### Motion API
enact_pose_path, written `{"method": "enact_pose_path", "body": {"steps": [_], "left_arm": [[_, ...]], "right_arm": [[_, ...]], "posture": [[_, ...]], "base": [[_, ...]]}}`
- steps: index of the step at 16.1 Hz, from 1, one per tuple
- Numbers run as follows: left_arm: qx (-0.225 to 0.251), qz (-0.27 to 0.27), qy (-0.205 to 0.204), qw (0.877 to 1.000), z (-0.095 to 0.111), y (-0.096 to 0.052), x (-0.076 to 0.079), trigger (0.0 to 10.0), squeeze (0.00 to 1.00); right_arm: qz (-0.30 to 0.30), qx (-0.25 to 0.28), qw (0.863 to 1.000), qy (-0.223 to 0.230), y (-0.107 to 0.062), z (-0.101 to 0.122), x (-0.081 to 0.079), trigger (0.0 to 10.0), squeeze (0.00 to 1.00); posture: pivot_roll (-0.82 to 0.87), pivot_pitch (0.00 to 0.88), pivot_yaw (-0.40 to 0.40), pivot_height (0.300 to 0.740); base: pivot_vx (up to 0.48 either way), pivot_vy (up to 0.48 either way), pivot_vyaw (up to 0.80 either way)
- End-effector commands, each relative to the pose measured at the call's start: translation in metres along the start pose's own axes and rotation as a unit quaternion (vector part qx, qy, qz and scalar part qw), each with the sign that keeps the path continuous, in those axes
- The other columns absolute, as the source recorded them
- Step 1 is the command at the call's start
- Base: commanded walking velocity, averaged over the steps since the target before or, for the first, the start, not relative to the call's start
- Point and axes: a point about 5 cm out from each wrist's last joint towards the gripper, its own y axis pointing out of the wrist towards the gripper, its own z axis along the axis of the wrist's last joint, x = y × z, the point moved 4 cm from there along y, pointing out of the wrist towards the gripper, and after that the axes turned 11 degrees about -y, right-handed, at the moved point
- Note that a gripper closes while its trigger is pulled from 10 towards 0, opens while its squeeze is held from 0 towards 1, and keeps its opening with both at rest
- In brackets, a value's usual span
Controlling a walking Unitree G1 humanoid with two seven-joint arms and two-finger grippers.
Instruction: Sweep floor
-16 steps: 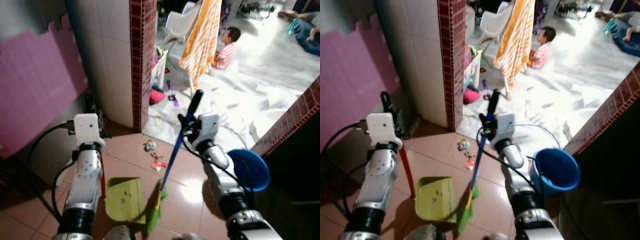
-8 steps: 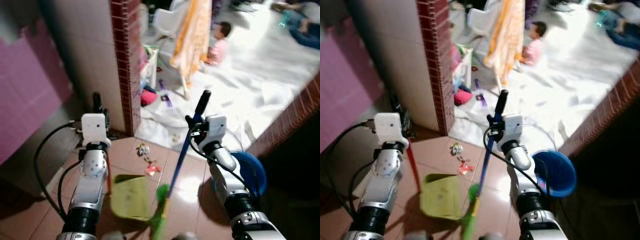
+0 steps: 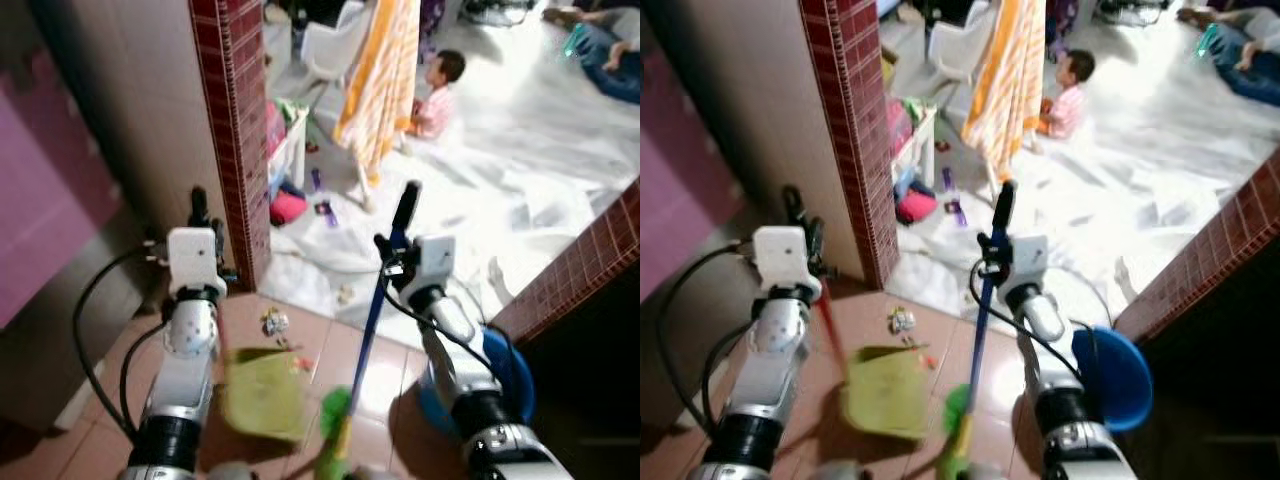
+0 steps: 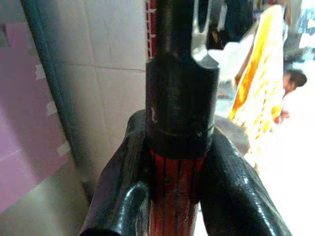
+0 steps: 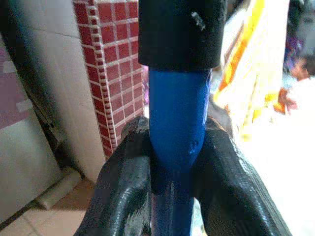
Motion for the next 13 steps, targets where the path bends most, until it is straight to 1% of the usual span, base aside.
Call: {"method": "enact_pose_path", "body": {"steps": [1,2,3,5,7,8,10,11,13], "left_arm": [[0.036,0.001,0.010,0.999,0.018,0.005,-0.004,10.0,0.00],[0.037,0.000,0.010,0.999,0.019,0.005,-0.003,10.0,0.00],[0.038,0.001,0.011,0.999,0.019,0.004,-0.003,10.0,0.00],[0.040,0.003,0.012,0.999,0.020,0.004,-0.002,10.0,0.00],[0.041,0.003,0.012,0.999,0.020,0.004,-0.001,10.0,0.00],[0.042,0.001,0.013,0.999,0.020,0.003,0.001,10.0,0.00],[0.042,0.000,0.015,0.999,0.020,0.003,0.003,10.0,0.00],[0.039,-0.002,0.017,0.999,0.019,0.002,0.003,10.0,0.00],[0.037,-0.005,0.022,0.999,0.018,0.001,0.004,10.0,0.00]], "right_arm": [[0.002,0.042,0.999,-0.001,0.010,0.022,-0.005,10.0,0.00],[0.001,0.044,0.999,-0.010,0.011,0.024,-0.003,10.0,0.00],[-0.002,0.048,0.998,-0.031,0.014,0.028,-0.001,10.0,0.00],[-0.009,0.058,0.997,-0.054,0.017,0.034,0.002,10.0,0.00],[-0.014,0.071,0.995,-0.064,0.021,0.043,0.005,10.0,0.00],[-0.018,0.090,0.994,-0.065,0.025,0.053,0.008,10.0,0.00],[-0.014,0.096,0.993,-0.063,0.026,0.056,0.009,10.0,0.00],[-0.019,0.109,0.991,-0.077,0.024,0.060,0.009,10.0,0.00],[-0.022,0.117,0.989,-0.086,0.023,0.061,0.009,10.0,0.00]], "posture": [[0.00,0.000,-0.060,0.740],[0.00,0.000,-0.060,0.740],[0.00,0.000,-0.061,0.740],[0.00,0.000,-0.060,0.740],[-0.01,0.000,-0.061,0.740],[-0.01,0.000,-0.061,0.740],[-0.01,0.000,-0.061,0.740],[-0.01,0.000,-0.061,0.740],[0.00,0.000,-0.061,0.740]], "base": [[0.398,0.270,0.00],[0.398,0.266,0.00],[0.398,0.266,0.00],[0.398,0.270,0.00],[0.398,0.266,0.00],[0.424,0.000,0.00],[0.452,0.000,0.00],[0.480,0.000,0.00],[0.476,0.000,0.00]]}}
